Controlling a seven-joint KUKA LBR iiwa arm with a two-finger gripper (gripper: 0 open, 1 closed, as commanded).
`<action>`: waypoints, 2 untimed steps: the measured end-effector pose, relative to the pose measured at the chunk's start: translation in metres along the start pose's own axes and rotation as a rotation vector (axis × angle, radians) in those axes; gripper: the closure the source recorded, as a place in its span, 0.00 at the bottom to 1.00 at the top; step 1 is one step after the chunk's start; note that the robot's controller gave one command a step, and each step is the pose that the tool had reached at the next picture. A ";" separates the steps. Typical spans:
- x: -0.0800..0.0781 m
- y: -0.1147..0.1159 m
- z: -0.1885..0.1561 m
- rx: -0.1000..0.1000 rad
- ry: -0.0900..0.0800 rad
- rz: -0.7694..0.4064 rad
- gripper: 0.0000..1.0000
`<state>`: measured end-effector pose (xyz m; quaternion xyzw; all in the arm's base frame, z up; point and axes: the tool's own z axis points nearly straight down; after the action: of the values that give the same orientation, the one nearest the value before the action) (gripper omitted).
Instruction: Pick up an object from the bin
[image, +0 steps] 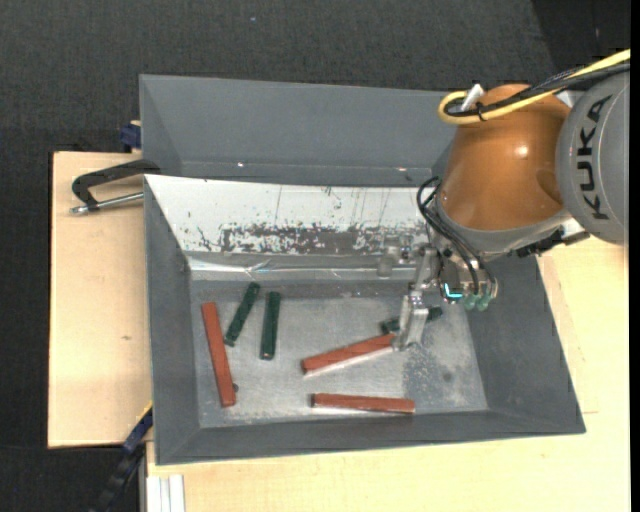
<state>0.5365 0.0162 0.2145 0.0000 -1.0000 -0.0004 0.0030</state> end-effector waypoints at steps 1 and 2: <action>-0.002 0.000 -0.004 0.000 -0.009 0.001 0.00; -0.012 0.000 0.025 0.001 -0.015 -0.059 0.00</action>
Offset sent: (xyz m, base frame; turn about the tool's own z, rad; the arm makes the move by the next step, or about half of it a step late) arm 0.0351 -0.0028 -0.1259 -0.2296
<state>0.5486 0.0161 0.1896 0.0296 -0.9996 -0.0002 -0.0047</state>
